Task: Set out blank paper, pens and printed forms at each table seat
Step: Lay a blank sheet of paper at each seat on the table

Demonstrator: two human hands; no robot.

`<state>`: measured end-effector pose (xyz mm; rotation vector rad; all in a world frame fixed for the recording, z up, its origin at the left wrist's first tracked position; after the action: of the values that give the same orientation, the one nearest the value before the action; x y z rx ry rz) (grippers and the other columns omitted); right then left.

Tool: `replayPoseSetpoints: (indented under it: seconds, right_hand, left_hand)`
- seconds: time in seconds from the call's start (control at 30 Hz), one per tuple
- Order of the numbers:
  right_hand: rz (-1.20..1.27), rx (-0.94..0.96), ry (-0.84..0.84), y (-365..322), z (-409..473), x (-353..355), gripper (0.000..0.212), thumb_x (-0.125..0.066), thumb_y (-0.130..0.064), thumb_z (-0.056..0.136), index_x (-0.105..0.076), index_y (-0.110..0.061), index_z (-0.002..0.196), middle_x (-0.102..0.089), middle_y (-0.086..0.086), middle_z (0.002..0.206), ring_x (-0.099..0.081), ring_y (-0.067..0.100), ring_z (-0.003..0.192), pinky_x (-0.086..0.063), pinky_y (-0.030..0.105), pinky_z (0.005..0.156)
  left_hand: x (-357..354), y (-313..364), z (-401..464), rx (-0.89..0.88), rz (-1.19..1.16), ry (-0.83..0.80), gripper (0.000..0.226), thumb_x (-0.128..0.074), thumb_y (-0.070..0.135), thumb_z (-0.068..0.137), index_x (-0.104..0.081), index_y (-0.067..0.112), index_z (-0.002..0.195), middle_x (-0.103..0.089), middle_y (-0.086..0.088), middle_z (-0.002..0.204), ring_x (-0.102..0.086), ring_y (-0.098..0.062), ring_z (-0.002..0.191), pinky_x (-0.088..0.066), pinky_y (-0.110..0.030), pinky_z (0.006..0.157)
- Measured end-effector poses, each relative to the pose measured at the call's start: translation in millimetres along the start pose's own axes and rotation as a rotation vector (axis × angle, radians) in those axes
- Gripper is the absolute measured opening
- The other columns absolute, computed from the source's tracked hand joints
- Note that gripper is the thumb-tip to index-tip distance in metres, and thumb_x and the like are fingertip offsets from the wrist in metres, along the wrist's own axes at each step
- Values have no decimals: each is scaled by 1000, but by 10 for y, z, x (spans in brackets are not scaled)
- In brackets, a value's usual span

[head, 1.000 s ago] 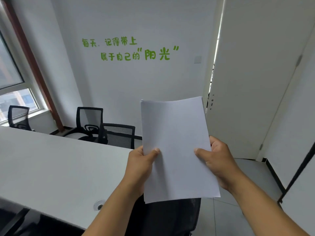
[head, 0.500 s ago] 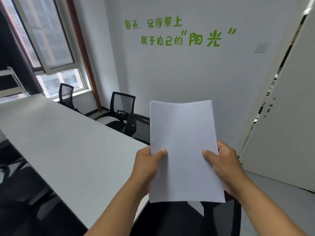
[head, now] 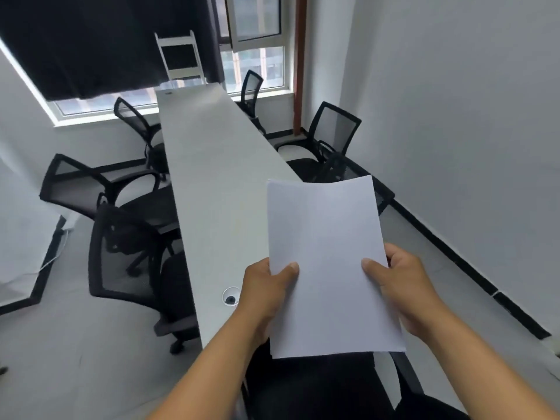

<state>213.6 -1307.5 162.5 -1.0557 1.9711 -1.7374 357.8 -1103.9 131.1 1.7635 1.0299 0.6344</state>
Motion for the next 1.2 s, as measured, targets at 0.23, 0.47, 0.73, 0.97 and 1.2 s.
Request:
replayPoseSetpoints:
  seconds: [0.23, 0.47, 0.73, 0.97, 1.2]
  right_hand:
    - [23, -85, -158, 589, 400, -527, 23, -77, -19, 99, -67, -17, 119, -84, 2, 105, -83, 30, 92, -67, 56, 86]
    - [-140, -141, -192, 1196, 858, -1061, 19, -77, -25, 99, -64, -12, 95, -68, 1, 85, -64, 13, 69, -49, 27, 62]
    - [-234, -157, -234, 1658, 1222, -1377, 39, -68, -20, 102, -35, -17, 82, -35, 6, 81, -31, 21, 71, -28, 36, 67]
    - [-236, -127, -233, 1905, 1383, -1593, 38, -65, -21, 103, -41, -12, 76, -41, 1, 71, -35, 19, 63, -30, 32, 61]
    - [-229, -118, -214, 2092, 1517, -1667, 37, -71, -18, 99, -52, 7, 80, -51, 5, 70, -44, 21, 63, -36, 32, 62]
  left_hand:
    - [350, -689, 11, 107, -97, 208, 14, -69, 20, 108, -77, 21, 119, -86, 3, 104, -84, -21, 92, -66, -40, 84]
    - [634, -1240, 335, 157, -128, 310, 13, -71, 17, 107, -78, 22, 116, -86, 8, 98, -83, -11, 81, -61, -21, 61]
    - [748, -1692, 630, 225, -177, 254, 21, -59, 23, 114, -74, 24, 129, -85, 5, 115, -83, -19, 102, -65, -36, 84]
    - [822, -2000, 854, 224, -195, 284, 24, -56, 28, 116, -71, 27, 133, -83, 6, 121, -81, -20, 108, -63, -47, 101]
    - [888, -2267, 980, 248, -197, 324, 27, -51, 27, 117, -68, 33, 137, -81, 15, 122, -80, -10, 109, -63, -37, 96]
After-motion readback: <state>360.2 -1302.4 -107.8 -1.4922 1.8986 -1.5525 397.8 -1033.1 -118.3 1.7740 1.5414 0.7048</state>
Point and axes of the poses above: each hand's wrist, its own z-axis towards the middle knuckle, its own x-axis out of the back of the hand, y = z × x, the point moved 7 cm from there along z, towards the middle knuckle
